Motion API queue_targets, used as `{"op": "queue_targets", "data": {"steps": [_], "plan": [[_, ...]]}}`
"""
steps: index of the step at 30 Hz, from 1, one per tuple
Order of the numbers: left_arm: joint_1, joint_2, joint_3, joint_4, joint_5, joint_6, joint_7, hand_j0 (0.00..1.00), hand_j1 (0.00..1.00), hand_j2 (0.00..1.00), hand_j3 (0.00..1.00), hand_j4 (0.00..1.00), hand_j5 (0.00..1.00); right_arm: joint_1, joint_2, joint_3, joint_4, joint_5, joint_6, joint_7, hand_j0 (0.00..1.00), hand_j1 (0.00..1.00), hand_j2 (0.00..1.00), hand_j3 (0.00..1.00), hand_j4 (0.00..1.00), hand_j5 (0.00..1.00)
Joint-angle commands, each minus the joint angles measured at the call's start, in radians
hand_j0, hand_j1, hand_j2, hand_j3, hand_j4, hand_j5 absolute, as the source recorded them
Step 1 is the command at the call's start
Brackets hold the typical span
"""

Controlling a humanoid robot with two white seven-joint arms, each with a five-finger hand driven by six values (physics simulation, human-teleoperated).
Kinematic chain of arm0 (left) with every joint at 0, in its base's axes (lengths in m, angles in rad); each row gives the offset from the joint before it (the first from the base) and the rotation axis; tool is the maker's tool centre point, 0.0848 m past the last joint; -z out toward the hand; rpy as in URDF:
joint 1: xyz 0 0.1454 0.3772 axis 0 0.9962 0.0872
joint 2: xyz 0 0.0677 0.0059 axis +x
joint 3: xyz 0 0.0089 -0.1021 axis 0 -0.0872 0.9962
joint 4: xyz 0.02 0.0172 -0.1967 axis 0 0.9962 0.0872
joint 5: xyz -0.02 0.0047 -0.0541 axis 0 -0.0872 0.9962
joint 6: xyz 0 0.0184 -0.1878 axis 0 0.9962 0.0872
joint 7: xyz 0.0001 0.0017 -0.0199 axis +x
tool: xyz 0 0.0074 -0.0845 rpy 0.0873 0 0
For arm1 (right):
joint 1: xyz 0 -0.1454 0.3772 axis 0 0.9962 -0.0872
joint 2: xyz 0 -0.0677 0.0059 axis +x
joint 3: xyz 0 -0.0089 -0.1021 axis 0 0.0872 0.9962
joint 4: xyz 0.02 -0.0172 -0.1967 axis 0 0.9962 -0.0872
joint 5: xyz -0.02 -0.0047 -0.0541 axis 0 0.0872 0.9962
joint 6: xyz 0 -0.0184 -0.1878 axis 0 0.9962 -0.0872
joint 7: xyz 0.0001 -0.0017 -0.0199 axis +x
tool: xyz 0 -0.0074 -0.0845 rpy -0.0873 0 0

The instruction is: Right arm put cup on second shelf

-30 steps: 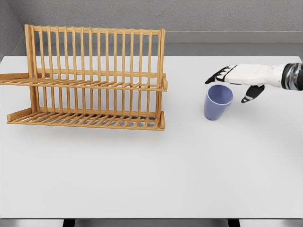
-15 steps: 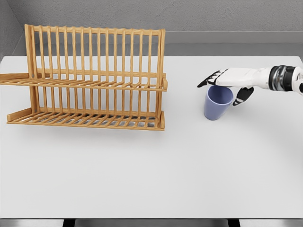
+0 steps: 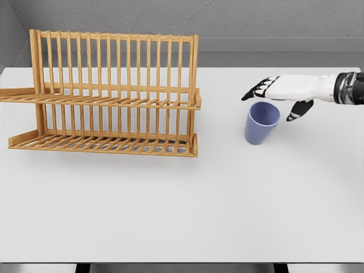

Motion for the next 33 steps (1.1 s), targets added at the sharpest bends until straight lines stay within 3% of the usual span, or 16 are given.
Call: {"op": "queue_targets", "data": {"steps": [1, 17, 18, 19, 22, 33], "plan": [[0.0, 0.0, 0.0, 0.0, 0.0, 0.0, 0.0, 1.0, 1.0, 1.0, 1.0, 1.0, 1.0, 0.0, 0.002, 0.007, -0.006, -0.005, -0.004, 0.0, 1.0, 1.0, 1.0, 1.0, 1.0, 1.0], [0.0, 0.0, 0.0, 0.0, 0.0, 0.0, -0.002, 1.0, 1.0, 1.0, 1.0, 1.0, 1.0, 0.0, 0.026, 0.07, 0.005, -0.005, 0.005, 0.0, 1.0, 1.0, 1.0, 1.0, 1.0, 1.0], [0.0, 0.0, 0.0, 0.0, 0.0, 0.0, 0.0, 1.0, 1.0, 1.0, 1.0, 1.0, 1.0, 0.0, 0.026, 0.07, 0.006, -0.005, 0.013, 0.0, 0.95, 0.95, 0.95, 0.95, 0.95, 0.95], [0.0, 0.0, 0.0, 0.0, 0.0, 0.0, -0.002, 1.0, 1.0, 1.0, 1.0, 1.0, 1.0, 0.0, 0.026, 0.07, 0.005, -0.005, 0.011, 0.0, 0.77, 0.77, 0.77, 0.77, 0.77, 0.77], [0.0, 0.0, 0.0, 0.0, 0.0, 0.0, 0.0, 1.0, 1.0, 1.0, 1.0, 1.0, 1.0, 0.002, 0.026, 0.07, 0.005, -0.005, 0.011, 0.0, 0.68, 0.68, 0.68, 0.68, 0.68, 0.68], [-0.002, 0.0, 0.0, 0.0, 0.0, 0.0, 0.0, 1.0, 1.0, 1.0, 1.0, 1.0, 1.0, -0.009, 0.025, 0.035, -0.001, -0.005, 0.011, 0.0, 0.68, 0.68, 0.68, 0.68, 0.68, 0.68]]}}
